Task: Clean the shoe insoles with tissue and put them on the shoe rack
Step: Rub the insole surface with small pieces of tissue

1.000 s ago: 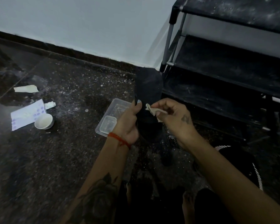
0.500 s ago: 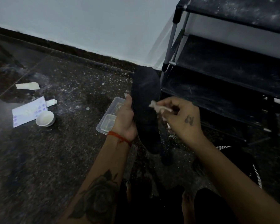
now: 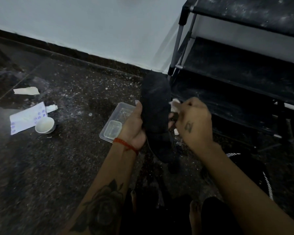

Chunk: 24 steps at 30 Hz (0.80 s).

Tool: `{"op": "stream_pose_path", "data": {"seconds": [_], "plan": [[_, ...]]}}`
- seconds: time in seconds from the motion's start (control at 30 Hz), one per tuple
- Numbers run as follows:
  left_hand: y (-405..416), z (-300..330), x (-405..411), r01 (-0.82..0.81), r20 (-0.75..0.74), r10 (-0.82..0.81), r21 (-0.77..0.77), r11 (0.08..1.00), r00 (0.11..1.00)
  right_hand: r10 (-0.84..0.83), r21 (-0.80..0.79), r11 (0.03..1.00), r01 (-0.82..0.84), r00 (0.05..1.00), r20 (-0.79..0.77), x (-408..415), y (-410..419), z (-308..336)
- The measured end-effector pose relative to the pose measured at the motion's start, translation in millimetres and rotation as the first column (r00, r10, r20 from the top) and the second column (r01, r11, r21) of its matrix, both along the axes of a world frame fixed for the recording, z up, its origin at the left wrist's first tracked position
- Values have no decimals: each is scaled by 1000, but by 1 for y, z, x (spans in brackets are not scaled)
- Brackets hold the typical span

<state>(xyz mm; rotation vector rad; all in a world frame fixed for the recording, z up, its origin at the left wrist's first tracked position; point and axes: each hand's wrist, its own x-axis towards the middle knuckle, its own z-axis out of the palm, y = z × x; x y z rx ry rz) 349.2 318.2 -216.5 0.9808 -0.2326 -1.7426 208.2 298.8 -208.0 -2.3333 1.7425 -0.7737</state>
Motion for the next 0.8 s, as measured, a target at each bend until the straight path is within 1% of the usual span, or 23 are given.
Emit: {"op": "stream_pose_path", "data": {"seconds": [0.03,0.07,0.1,0.13,0.2,0.23,0.27,0.37,0.47,0.53,0.6,0.67,0.8], "plan": [[1,2,0,7,-21,-7,4,1000,1000,-20,-29,999,22,996,83,-1,-2,3],[1,1,1,-1,-21,2,9,1000,1000,5,-56,998,4,987,162,2,-1,6],[2,1,0,-14,-5,14,13,1000,1000,59,-74,996,-44,976,209,7,2,8],[2,1,0,-21,19,21,16,1000,1000,133,-78,990,-118,966,222,13,7,8],[2,2,-1,-37,52,35,25,999,998,293,-52,956,-289,936,193,25,18,3],[2,1,-1,-46,78,44,28,999,996,345,-20,937,-347,922,175,29,22,0],[2,1,-1,-49,98,47,27,998,994,366,2,929,-371,917,159,30,23,-2],[6,4,-5,-30,102,27,28,999,994,305,-3,952,-307,941,148,22,14,-10],[8,10,-9,-21,74,18,28,999,997,155,17,987,-159,978,141,9,-1,-16],[8,14,-8,-15,54,14,23,1000,998,8,37,999,-16,980,201,2,-10,-14],[10,20,-8,2,26,-3,14,1000,1000,-82,22,997,79,946,313,0,-14,-8],[12,26,-9,-7,15,7,0,1000,1000,-63,11,998,63,921,383,3,-14,-5],[10,20,-8,-11,112,19,-76,997,993,54,52,995,-81,916,398,13,-9,-10]]}}
